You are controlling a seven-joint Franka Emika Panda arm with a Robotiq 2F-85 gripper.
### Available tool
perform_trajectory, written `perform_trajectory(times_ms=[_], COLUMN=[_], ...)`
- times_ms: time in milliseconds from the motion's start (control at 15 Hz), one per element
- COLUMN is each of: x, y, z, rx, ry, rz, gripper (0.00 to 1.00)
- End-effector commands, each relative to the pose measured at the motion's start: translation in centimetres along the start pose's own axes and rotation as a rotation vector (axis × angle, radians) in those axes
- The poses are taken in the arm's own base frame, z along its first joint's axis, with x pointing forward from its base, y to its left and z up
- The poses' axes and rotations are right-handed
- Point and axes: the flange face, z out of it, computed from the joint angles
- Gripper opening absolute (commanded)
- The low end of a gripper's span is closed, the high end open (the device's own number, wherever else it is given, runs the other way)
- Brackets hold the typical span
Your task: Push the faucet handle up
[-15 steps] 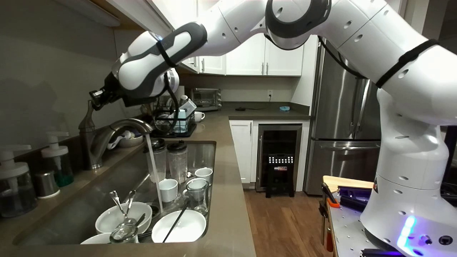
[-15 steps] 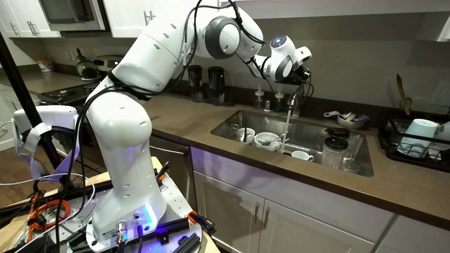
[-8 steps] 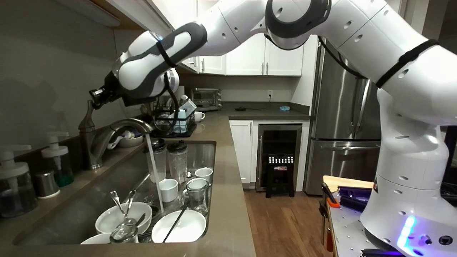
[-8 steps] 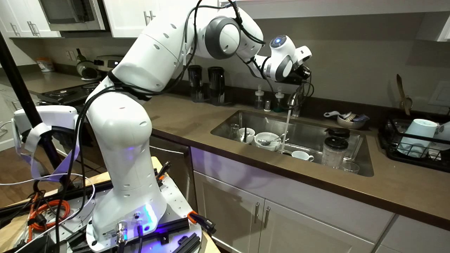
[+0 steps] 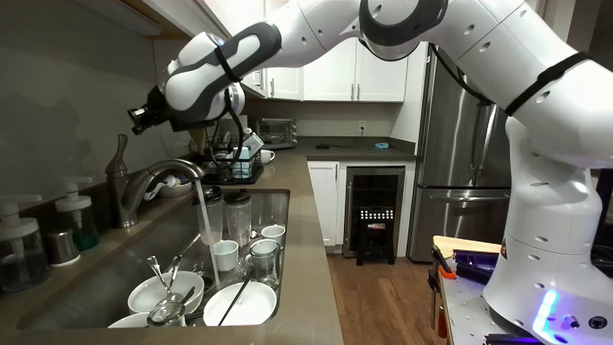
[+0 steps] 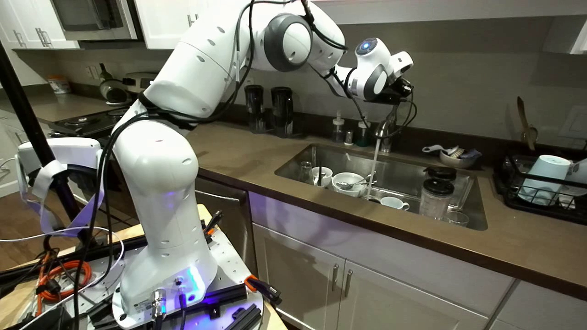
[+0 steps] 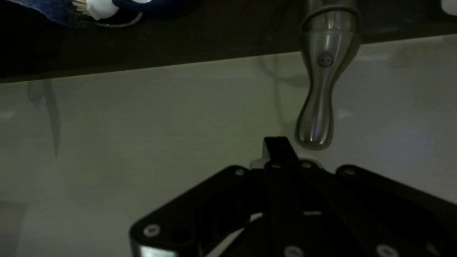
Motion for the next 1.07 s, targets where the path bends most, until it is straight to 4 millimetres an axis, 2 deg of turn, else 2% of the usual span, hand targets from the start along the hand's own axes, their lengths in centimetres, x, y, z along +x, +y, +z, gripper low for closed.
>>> perform_trajectory(times_ms=[0,400,600,800,1000], x=[0.2,-1.3,-2.4,-3.5,-4.7], y=[0.0,-1.4,-1.4,-0.8,0.2], z=[-2.4,-4.7,-6.4,-9.2,-12.9], rx=[0.0,0.034,0.034,0.022,0.002], ry=[-0.042,-0.07,-0.094,-0.127,-0.161], rz=[0.031,0.051,0.062,0.056,0.045], gripper=[0.0,0.0,0.0,0.0,0.0])
